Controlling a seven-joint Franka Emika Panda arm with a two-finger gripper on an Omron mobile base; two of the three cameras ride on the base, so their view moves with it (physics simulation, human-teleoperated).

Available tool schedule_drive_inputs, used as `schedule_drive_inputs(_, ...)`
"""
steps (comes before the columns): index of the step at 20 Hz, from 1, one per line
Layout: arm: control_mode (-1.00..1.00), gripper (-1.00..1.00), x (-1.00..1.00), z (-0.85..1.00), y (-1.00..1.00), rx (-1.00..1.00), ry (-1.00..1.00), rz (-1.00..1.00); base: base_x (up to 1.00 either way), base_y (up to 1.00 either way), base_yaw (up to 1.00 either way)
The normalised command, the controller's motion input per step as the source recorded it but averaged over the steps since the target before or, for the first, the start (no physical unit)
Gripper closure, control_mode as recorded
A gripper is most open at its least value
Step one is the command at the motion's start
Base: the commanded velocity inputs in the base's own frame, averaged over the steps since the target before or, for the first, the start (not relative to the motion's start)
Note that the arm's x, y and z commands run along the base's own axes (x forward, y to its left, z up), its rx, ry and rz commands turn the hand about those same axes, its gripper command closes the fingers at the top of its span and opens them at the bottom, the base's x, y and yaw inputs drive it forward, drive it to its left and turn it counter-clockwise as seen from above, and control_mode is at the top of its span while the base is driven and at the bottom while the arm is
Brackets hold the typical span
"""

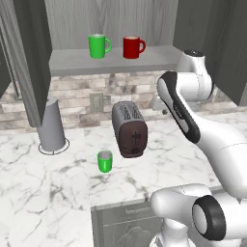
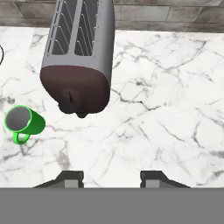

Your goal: Pick the mug on the counter and place it in the cabinet with the handle facing the right, like the mugs already inside.

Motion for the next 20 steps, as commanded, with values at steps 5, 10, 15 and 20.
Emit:
schedule_drive_inputs(5,-1.0,-1.0,-0.02,0.0,0.0,0.0,-0.01,0.0,0.0,0.0,0.0)
schedule_drive_inputs(10,-1.0,-1.0,-0.15,0.0,0.06,0.0,-0.03,-0.01,0.0,0.0,0.0)
schedule_drive_inputs(15,-1.0,-1.0,-0.18,0.0,0.15,0.0,-0.05,-0.06,0.0,0.0,0.0)
schedule_drive_inputs(20,-1.0,-1.0,-0.18,-0.01,0.16,0.0,-0.03,-0.08,0.0,0.0,0.0)
